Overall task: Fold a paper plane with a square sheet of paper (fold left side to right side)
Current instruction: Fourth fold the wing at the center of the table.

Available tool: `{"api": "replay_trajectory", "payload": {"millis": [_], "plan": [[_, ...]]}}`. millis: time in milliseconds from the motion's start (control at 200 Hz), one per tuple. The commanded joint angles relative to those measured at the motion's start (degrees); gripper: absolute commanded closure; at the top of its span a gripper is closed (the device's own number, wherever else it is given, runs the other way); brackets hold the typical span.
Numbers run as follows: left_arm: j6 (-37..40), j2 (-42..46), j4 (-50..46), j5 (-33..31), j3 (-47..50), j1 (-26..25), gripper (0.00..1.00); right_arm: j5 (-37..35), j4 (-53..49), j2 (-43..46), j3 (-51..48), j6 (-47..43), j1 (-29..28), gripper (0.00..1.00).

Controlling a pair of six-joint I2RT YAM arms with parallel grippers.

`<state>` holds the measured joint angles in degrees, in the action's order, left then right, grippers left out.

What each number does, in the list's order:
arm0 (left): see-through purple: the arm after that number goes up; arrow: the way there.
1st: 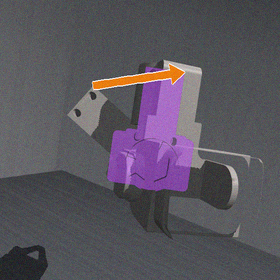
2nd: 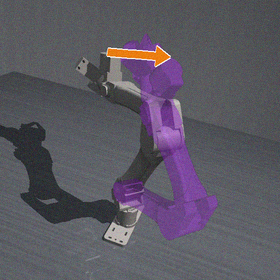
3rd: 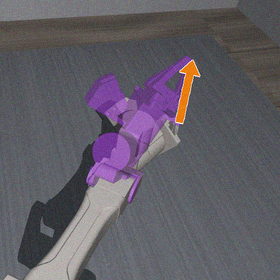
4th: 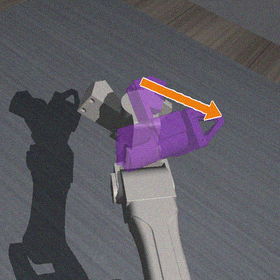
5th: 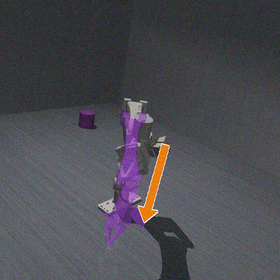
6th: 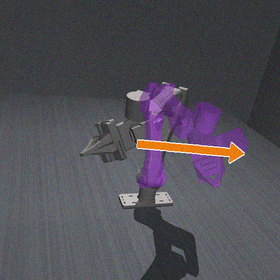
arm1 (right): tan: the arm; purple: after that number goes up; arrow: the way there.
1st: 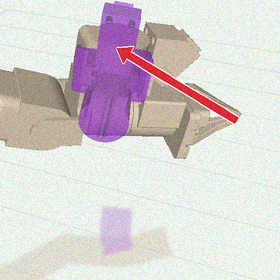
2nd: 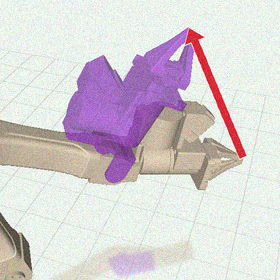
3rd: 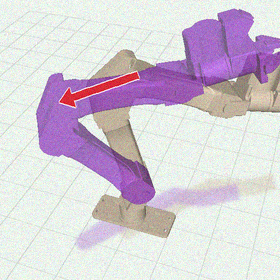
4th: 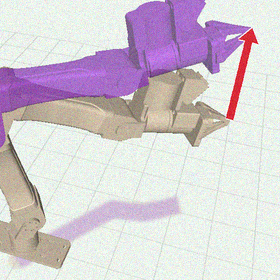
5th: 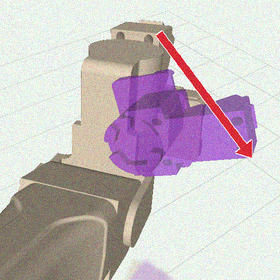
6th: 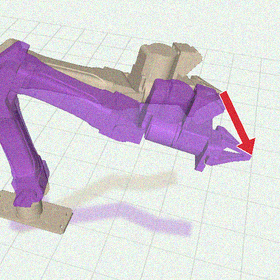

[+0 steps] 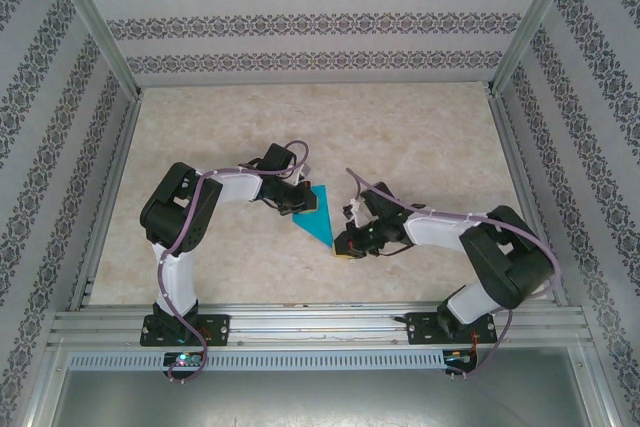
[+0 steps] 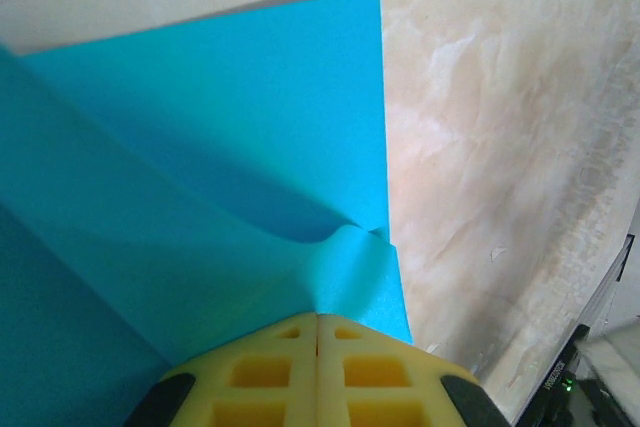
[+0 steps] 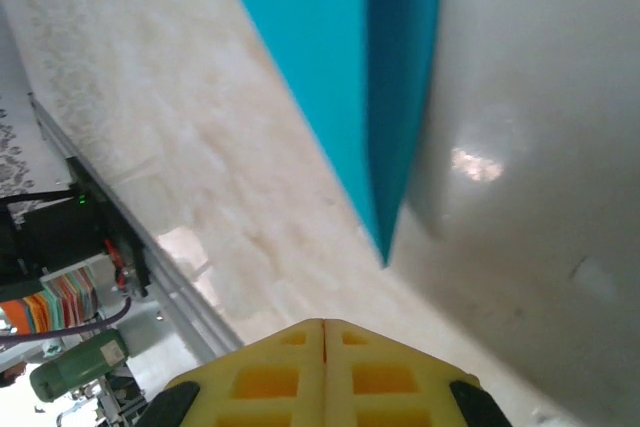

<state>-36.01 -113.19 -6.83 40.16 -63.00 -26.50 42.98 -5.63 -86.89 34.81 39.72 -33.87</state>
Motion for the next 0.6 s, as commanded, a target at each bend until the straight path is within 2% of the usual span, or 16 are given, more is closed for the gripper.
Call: {"api": "replay_trajectory", "payload": {"millis": [0, 595], "plan": [[0.46, -1.25, -5.13, -4.04, 0.61, 0.33, 0.95, 1.16, -3.43, 2.5, 2.89, -1.34, 0.64, 1.0], [0.25, -1.07, -4.86, -3.8, 0.7, 0.13, 0.95, -8.05, 4.31, -11.62, 13.31, -2.37, 0.03, 1.0]]}}
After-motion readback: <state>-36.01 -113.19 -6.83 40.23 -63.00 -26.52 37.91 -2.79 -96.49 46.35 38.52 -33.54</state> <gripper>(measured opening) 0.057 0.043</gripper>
